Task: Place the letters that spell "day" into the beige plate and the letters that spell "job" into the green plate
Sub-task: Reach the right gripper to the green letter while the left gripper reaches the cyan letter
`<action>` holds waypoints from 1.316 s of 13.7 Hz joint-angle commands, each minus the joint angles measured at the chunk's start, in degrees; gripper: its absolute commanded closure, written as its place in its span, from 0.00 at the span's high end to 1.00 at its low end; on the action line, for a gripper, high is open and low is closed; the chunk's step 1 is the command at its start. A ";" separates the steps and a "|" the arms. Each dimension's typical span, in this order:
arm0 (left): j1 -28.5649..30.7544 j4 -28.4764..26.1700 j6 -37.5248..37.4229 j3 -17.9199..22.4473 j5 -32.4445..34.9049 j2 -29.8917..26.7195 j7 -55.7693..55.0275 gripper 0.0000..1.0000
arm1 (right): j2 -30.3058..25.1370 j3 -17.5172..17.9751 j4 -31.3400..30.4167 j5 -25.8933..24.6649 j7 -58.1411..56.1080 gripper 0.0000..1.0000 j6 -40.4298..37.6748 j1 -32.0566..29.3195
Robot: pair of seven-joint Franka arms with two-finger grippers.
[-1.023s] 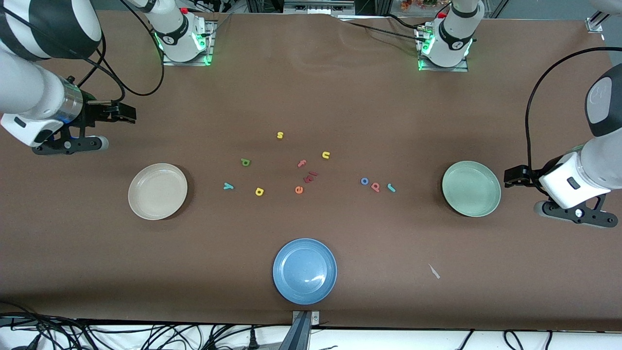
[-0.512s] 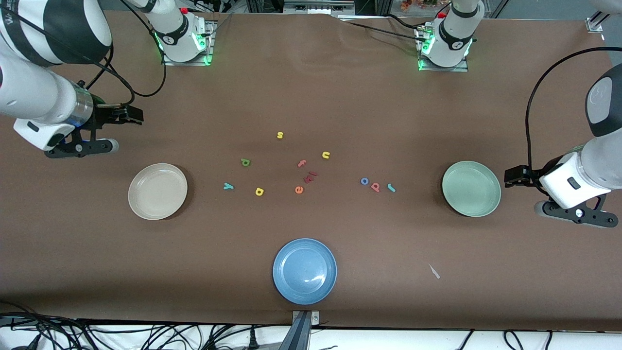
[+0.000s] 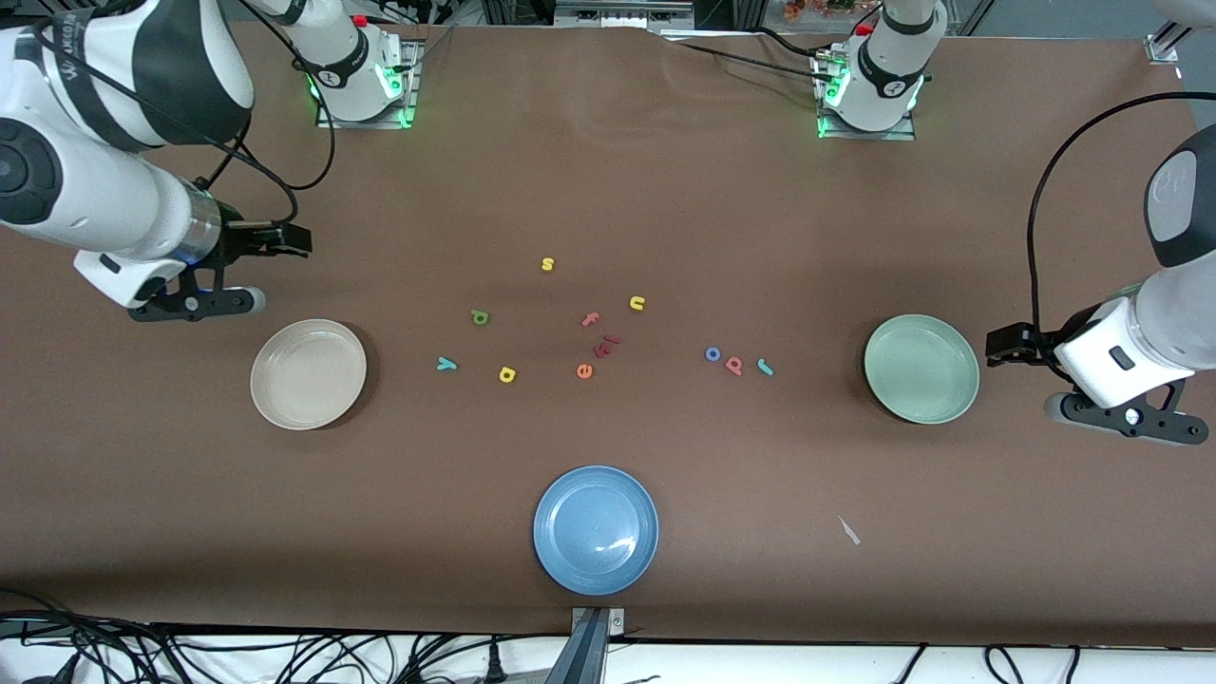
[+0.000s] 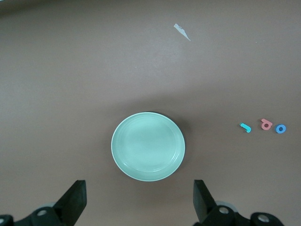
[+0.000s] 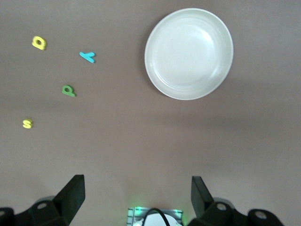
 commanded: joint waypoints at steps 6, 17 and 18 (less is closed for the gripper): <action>-0.60 0.67 -1.33 -0.11 0.50 0.11 -5.85 1.00 | -0.23 0.07 -7.08 2.87 9.20 1.00 12.96 5.61; -2.35 -0.56 -4.49 -0.37 -5.95 2.91 -12.89 1.00 | 3.11 2.01 -17.19 3.58 15.88 1.00 33.17 10.62; -2.09 -1.61 -3.45 -0.20 -10.70 3.80 -18.39 1.00 | 3.46 2.01 -19.03 3.58 15.88 1.00 36.33 10.79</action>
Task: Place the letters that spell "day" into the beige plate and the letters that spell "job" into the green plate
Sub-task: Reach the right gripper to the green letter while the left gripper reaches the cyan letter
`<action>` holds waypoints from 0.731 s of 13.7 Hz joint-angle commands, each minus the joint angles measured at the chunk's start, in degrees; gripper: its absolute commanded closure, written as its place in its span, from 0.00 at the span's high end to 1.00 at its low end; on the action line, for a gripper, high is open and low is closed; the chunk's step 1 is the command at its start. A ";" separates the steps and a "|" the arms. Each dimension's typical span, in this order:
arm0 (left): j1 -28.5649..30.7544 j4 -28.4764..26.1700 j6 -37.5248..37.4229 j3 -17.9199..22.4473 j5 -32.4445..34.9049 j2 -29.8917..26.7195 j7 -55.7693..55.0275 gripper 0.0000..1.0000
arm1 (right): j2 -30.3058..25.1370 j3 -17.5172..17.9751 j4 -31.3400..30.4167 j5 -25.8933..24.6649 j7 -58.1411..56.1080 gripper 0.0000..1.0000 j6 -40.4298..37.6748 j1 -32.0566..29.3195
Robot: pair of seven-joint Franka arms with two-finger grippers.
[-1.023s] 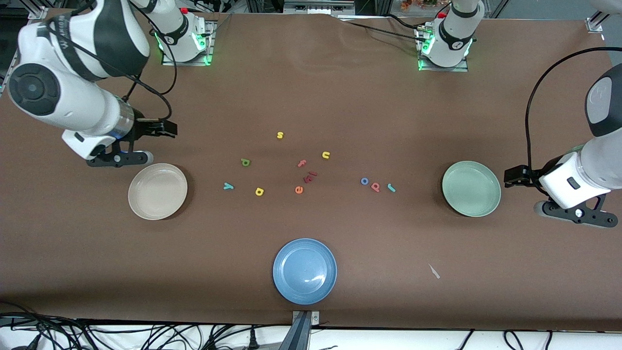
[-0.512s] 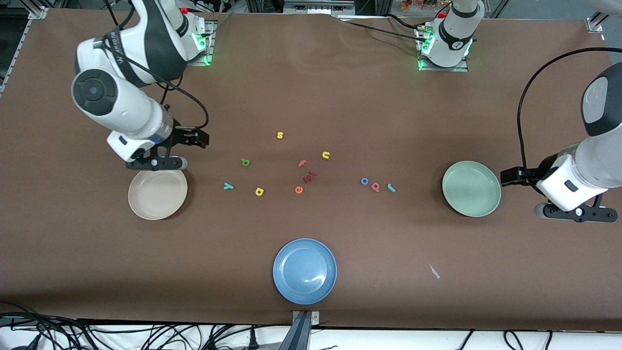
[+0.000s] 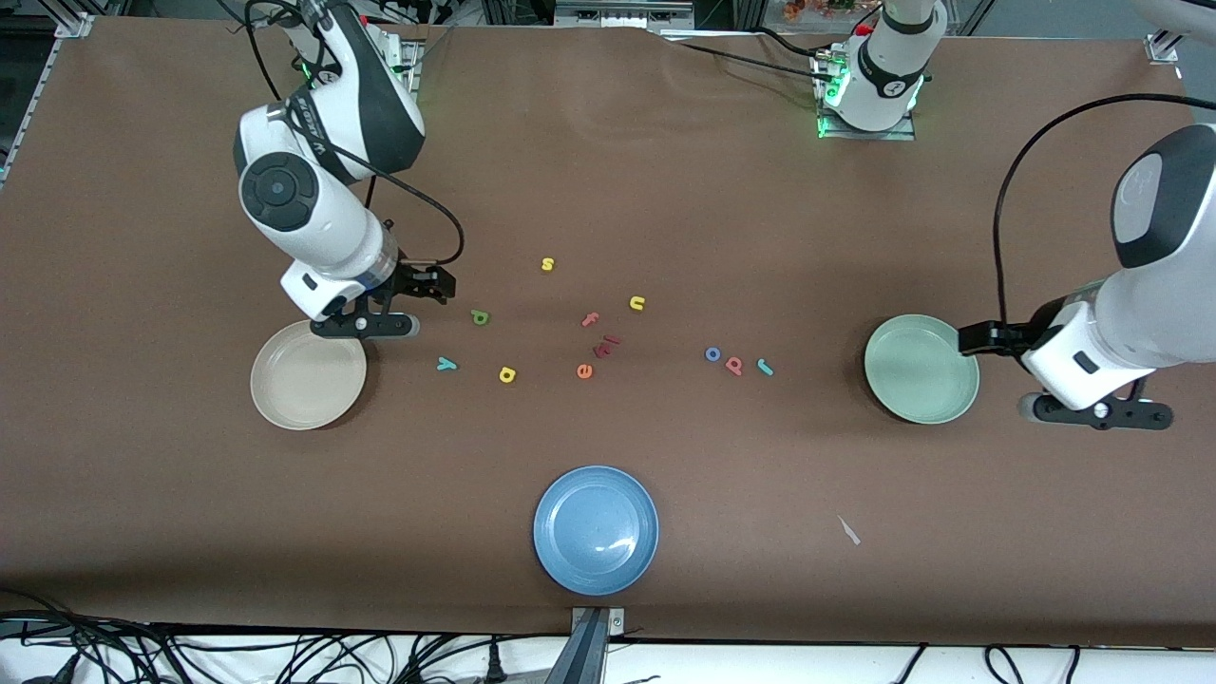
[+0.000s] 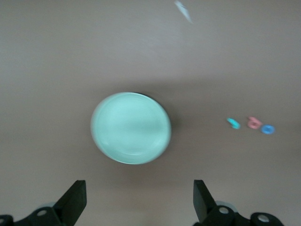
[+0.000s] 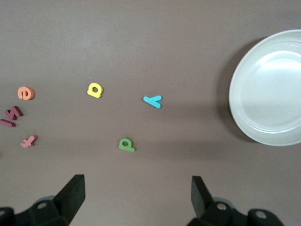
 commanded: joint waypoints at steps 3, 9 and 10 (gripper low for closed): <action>-1.67 -3.97 8.53 0.17 -6.63 2.93 -19.66 1.00 | 2.10 0.89 -6.02 0.66 0.61 1.00 11.13 0.83; -6.86 -9.42 16.88 0.17 -5.13 7.59 -42.80 1.00 | 8.51 1.78 -6.29 0.66 0.61 1.00 16.14 1.71; -7.30 -11.26 19.86 0.08 -5.40 7.59 -45.52 0.93 | 10.00 1.87 -6.29 0.66 0.61 1.00 17.73 2.23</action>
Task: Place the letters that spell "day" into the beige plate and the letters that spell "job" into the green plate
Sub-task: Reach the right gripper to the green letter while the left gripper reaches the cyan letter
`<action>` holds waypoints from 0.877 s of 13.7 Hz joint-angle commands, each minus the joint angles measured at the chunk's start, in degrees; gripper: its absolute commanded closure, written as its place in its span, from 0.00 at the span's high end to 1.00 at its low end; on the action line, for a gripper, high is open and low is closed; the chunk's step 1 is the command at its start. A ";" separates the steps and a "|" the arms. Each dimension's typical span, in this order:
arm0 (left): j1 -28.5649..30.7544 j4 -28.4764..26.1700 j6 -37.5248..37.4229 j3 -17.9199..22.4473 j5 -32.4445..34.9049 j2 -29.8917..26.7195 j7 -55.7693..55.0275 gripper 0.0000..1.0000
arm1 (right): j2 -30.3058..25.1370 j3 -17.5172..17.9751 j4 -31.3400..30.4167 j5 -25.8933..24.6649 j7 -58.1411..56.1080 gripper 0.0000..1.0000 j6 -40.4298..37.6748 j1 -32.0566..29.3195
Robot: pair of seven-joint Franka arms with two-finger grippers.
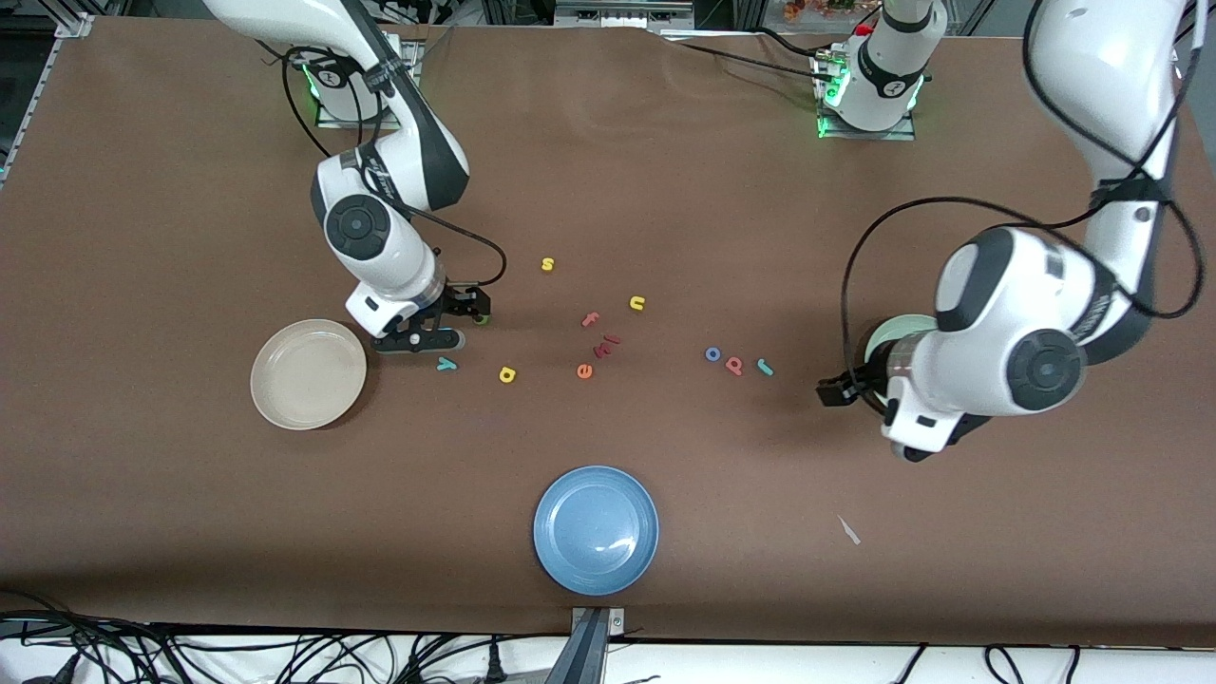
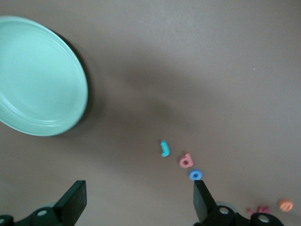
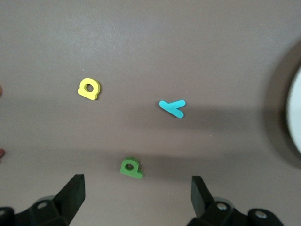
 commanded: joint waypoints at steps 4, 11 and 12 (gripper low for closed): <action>-1.78 -11.35 12.68 0.09 0.33 -0.27 -14.03 0.91 | 4.78 0.49 -0.67 0.65 0.22 1.00 4.52 1.64; -3.54 -18.55 25.43 0.44 0.86 2.55 -17.46 0.79 | 4.87 1.28 -4.98 0.74 0.83 0.97 9.27 1.64; -3.54 -19.96 25.61 0.44 0.86 2.46 -17.38 0.76 | 5.40 1.37 -4.98 0.74 0.75 0.95 9.35 1.64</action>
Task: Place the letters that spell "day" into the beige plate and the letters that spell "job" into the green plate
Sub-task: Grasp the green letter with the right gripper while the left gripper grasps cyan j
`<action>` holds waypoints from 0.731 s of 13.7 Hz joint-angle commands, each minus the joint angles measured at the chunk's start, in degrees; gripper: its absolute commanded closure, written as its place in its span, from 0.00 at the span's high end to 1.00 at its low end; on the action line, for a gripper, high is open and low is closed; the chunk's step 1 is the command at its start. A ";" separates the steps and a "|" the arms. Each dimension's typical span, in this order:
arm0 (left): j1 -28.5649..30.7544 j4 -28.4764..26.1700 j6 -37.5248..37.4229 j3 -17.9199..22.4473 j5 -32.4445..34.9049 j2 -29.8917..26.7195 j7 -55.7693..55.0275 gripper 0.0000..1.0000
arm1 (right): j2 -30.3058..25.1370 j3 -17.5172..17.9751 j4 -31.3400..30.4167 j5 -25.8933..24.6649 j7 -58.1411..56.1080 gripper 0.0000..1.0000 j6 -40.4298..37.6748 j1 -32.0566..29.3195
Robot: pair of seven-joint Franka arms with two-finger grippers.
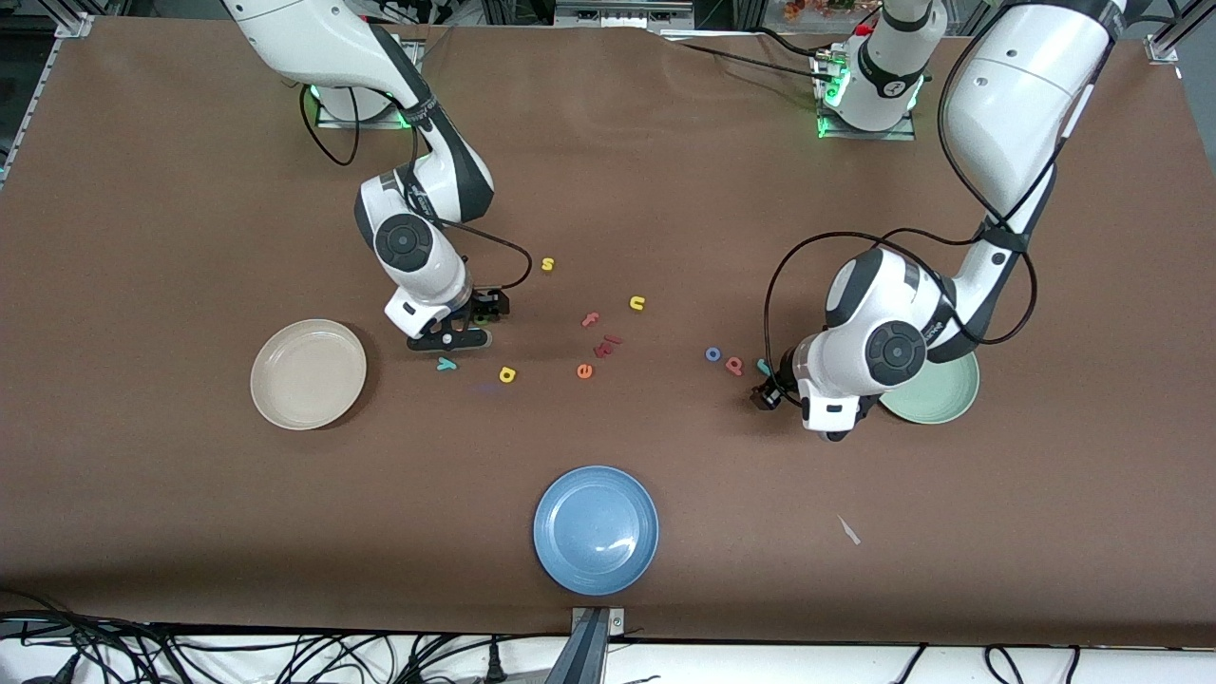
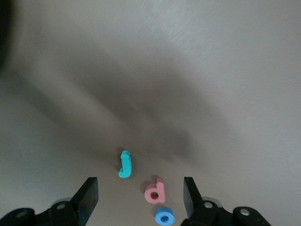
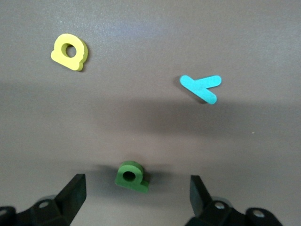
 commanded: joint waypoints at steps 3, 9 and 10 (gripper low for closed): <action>-0.22 -7.55 7.21 0.40 2.18 -1.13 -1.90 0.74 | 0.92 0.83 -0.78 0.72 0.66 0.91 2.36 0.09; -0.93 -7.74 7.85 0.66 3.14 -0.69 -2.44 0.27 | 1.62 1.19 -0.43 0.72 0.66 0.74 2.36 0.00; -0.93 -7.74 7.85 0.66 3.58 -0.43 -2.44 0.19 | 1.62 1.19 -0.43 0.72 0.57 0.68 2.36 0.00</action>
